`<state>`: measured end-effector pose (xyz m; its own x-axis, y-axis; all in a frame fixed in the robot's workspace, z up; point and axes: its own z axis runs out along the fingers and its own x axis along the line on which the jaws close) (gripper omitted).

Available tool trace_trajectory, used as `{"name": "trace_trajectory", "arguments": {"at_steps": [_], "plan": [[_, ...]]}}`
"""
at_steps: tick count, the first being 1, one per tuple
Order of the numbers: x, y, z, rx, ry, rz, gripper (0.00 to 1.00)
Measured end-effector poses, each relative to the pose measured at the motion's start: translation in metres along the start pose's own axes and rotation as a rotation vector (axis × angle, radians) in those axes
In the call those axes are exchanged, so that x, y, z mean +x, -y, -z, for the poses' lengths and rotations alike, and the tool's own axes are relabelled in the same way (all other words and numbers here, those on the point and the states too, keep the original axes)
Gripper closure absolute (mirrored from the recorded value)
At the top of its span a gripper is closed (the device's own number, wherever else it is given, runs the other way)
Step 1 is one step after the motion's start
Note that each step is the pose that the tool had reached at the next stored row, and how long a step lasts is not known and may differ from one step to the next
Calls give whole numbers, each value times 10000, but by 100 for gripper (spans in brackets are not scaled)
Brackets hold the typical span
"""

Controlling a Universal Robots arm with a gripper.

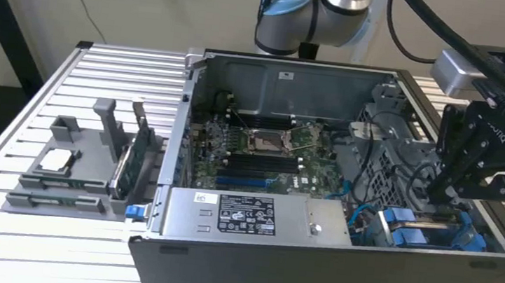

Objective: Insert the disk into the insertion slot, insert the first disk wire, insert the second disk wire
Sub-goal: 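Insert the second disk wire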

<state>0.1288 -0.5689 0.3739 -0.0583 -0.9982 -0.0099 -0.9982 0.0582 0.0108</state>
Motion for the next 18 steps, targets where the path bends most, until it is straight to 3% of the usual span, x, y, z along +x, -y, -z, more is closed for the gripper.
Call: {"name": "trace_trajectory", "arguments": {"at_steps": [5,10,18], "plan": [[1,1,1,16,13,2,84],[9,1,-7,169,293,5,84],[64,4,-60,167,346,5,84]]}}
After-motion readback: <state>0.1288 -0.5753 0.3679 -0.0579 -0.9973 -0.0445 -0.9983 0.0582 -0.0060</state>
